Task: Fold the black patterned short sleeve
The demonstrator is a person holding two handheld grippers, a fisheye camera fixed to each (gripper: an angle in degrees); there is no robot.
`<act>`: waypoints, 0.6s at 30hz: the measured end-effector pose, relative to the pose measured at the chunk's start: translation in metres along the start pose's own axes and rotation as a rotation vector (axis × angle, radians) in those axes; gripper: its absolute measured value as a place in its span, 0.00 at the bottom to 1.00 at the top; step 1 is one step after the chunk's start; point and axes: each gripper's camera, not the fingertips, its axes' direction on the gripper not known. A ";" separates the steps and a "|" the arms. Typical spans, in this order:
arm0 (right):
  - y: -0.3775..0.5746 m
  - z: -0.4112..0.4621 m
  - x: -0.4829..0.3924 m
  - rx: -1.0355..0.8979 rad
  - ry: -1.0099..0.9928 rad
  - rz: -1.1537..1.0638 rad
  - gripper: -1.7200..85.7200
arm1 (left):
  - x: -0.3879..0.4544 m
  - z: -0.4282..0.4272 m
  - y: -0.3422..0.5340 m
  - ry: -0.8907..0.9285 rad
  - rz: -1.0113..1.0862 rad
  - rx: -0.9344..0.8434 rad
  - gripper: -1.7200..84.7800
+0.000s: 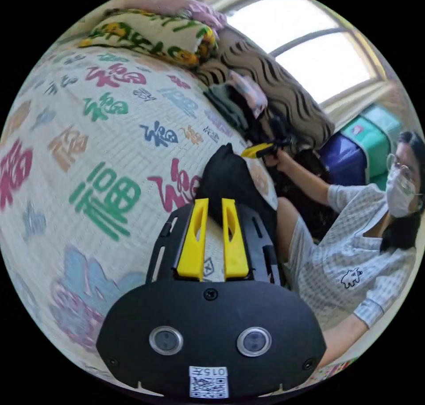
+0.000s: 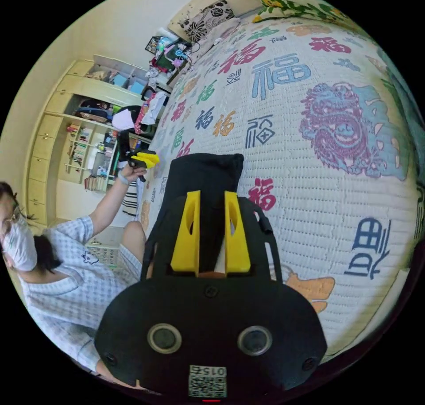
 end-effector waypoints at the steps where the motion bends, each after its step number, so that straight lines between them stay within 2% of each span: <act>1: 0.016 -0.001 0.014 0.011 -0.075 0.018 0.13 | -0.001 -0.012 0.020 0.030 -0.070 0.071 0.11; 4: 0.049 0.005 0.048 0.057 -0.279 0.069 0.14 | -0.001 -0.018 0.068 0.094 -0.247 0.165 0.16; 6: 0.060 0.012 0.059 0.082 -0.326 0.071 0.14 | 0.006 -0.017 0.088 0.121 -0.297 0.229 0.17; 8: 0.062 0.023 0.062 0.077 -0.368 0.040 0.14 | 0.014 -0.027 0.100 0.150 -0.352 0.383 0.17; 10: 0.056 0.035 0.062 0.041 -0.399 0.026 0.14 | 0.016 -0.032 0.094 0.196 -0.371 0.406 0.17; 14: 0.041 0.069 0.054 -0.067 -0.430 -0.011 0.13 | 0.031 -0.032 0.054 0.246 -0.318 0.317 0.15; 18: 0.047 0.094 0.054 -0.097 -0.461 0.011 0.10 | 0.045 -0.032 0.032 0.304 -0.313 0.272 0.11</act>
